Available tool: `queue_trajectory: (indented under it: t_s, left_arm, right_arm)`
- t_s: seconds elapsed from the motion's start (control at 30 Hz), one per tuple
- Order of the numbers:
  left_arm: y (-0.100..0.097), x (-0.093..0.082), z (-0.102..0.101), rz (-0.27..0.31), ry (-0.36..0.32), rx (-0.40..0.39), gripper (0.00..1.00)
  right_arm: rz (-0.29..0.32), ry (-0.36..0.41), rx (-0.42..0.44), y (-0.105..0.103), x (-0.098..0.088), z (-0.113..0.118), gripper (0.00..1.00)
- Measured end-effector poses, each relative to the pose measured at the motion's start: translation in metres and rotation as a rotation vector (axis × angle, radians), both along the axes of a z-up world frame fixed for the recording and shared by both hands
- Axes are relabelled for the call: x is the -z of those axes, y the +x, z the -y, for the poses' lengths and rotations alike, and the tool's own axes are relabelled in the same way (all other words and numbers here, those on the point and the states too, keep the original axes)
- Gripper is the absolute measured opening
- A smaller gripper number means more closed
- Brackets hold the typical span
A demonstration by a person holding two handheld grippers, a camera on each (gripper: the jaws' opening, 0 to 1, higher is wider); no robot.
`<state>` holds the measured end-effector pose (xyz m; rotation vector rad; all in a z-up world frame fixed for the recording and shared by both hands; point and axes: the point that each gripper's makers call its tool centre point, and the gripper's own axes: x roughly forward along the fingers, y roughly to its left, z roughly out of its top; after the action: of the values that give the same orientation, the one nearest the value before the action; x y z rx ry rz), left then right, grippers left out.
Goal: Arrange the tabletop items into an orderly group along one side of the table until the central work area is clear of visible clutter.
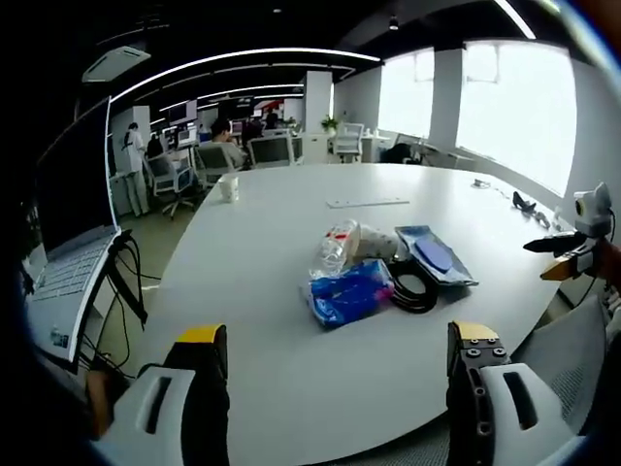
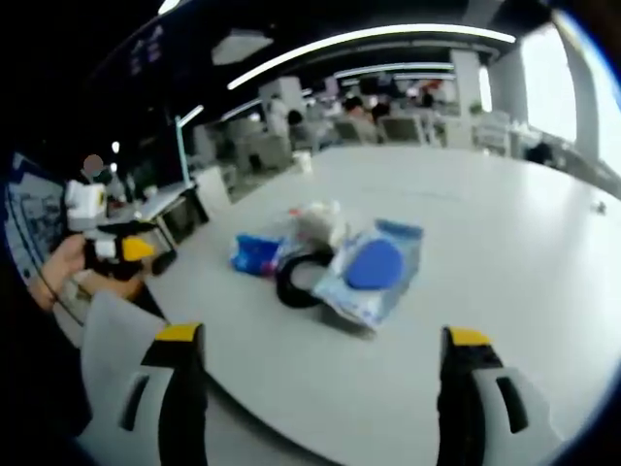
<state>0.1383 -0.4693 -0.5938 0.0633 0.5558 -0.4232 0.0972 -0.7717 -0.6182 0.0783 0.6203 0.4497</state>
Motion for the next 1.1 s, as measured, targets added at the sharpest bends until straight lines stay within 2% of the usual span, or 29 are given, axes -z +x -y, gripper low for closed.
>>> queue_trajectory:
  t_s: [0.53,1.1]
  left_arm:
    - [0.0017,0.0018,-0.0023,-0.012,0.022,0.015,0.93]
    - [0.0056,-0.0041,0.0011,0.016,0.026,0.03,0.9]
  right_arm:
    - [-0.007,-0.021,-0.031,0.0002,-0.0016,-0.0059,0.99]
    - [-0.007,-0.024,-0.037,0.0044,0.0007,-0.0026,0.98]
